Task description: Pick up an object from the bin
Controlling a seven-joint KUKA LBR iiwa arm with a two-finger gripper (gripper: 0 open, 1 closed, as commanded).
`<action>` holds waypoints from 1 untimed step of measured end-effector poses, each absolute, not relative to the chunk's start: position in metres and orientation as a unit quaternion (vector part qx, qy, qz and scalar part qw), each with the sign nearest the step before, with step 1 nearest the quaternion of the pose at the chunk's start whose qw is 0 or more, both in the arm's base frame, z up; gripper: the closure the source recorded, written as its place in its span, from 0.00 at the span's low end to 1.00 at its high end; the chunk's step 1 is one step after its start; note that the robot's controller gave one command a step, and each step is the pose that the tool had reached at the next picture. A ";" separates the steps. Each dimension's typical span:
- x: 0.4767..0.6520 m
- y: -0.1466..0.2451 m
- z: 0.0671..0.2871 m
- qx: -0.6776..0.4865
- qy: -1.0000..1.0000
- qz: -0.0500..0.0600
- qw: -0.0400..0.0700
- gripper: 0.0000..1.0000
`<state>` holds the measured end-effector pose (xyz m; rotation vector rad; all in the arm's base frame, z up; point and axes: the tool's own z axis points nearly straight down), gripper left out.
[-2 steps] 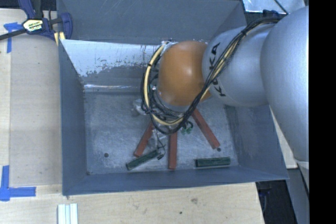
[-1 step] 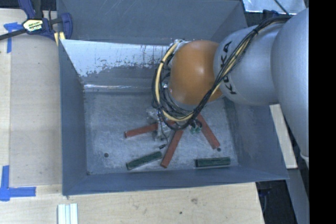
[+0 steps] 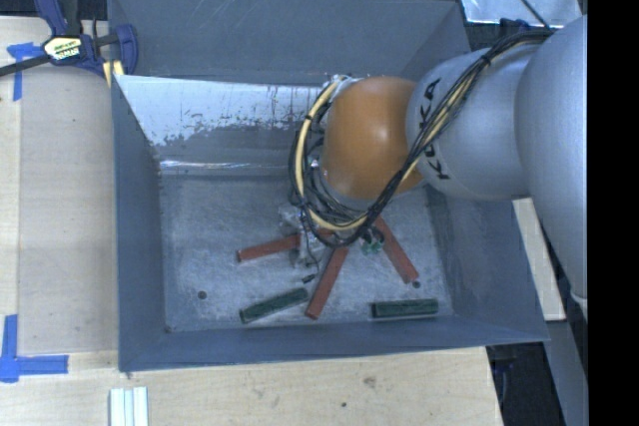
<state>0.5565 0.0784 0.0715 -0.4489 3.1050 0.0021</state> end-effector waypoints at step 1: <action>0.559 0.076 0.097 -0.255 0.967 0.000 -0.001 1.00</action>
Offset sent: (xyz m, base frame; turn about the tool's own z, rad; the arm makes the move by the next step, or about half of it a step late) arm -0.0153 -0.0048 0.1494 -0.2877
